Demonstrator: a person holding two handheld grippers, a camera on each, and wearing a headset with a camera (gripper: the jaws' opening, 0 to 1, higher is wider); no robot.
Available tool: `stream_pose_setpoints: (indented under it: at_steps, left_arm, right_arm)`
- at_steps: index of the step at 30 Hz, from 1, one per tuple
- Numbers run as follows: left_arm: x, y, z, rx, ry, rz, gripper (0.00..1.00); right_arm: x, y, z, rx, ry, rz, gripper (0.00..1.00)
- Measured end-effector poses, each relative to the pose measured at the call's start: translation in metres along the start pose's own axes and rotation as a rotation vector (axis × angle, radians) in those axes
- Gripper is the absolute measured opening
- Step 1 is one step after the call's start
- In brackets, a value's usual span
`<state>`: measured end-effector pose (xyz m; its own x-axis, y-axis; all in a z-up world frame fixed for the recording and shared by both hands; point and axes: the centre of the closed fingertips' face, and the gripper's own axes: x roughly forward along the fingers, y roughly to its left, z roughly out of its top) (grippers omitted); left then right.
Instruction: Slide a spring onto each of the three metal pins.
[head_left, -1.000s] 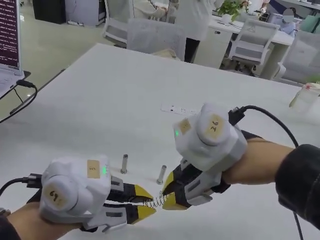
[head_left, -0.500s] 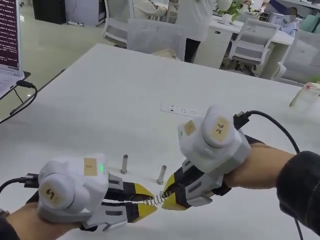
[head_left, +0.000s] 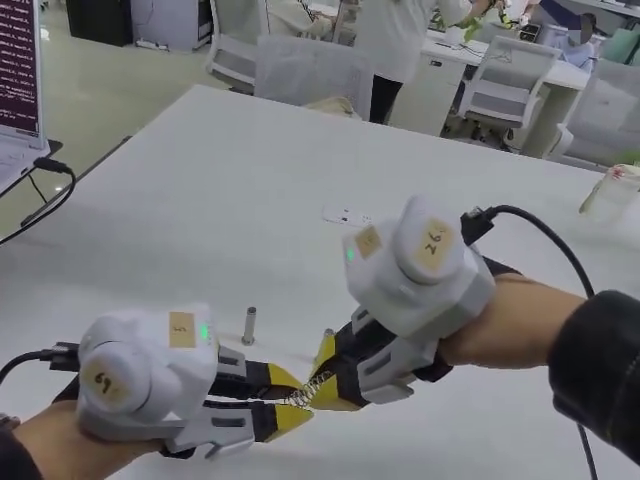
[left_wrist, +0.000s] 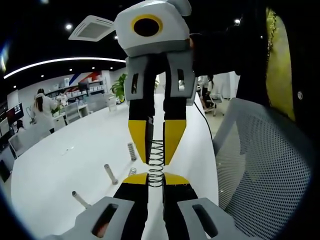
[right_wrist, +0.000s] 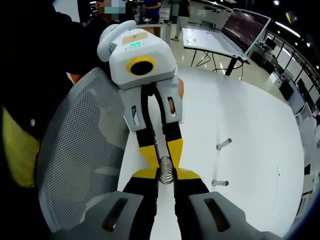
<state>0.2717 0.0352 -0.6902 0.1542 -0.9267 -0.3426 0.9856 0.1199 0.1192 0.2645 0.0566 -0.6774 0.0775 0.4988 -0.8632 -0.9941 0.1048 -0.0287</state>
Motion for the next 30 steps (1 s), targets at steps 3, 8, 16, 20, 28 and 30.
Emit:
stream_pose_setpoints:
  at_steps: [3, 8, 16, 20, 28, 30]
  left_arm:
    - [0.0002, 0.0001, 0.0, -0.001, 0.001, -0.001, 0.02]
    - [0.0007, -0.0002, -0.0002, -0.001, 0.005, -0.003, 0.02]
    - [0.0014, -0.0001, -0.0011, -0.001, 0.009, -0.003, 0.02]
    - [0.0009, 0.0009, -0.0015, -0.003, 0.005, 0.002, 0.02]
    - [0.0017, 0.0025, 0.001, -0.008, -0.012, 0.008, 0.03]
    - [0.0021, 0.0023, 0.001, -0.009, -0.012, 0.007, 0.03]
  right_arm:
    - [0.0007, 0.0001, 0.0035, -0.01, 0.004, 0.002, 0.09]
    - [0.0026, 0.0011, 0.0042, -0.023, 0.022, 0.008, 0.09]
    - [0.0046, 0.0004, 0.0019, -0.032, 0.055, 0.013, 0.08]
    - [0.0049, -0.0006, 0.0026, -0.023, 0.054, 0.012, 0.08]
    - [0.0028, -0.0019, 0.0047, -0.021, 0.067, 0.013, 0.08]
    - [0.0031, -0.0016, 0.0045, -0.023, 0.073, 0.014, 0.08]
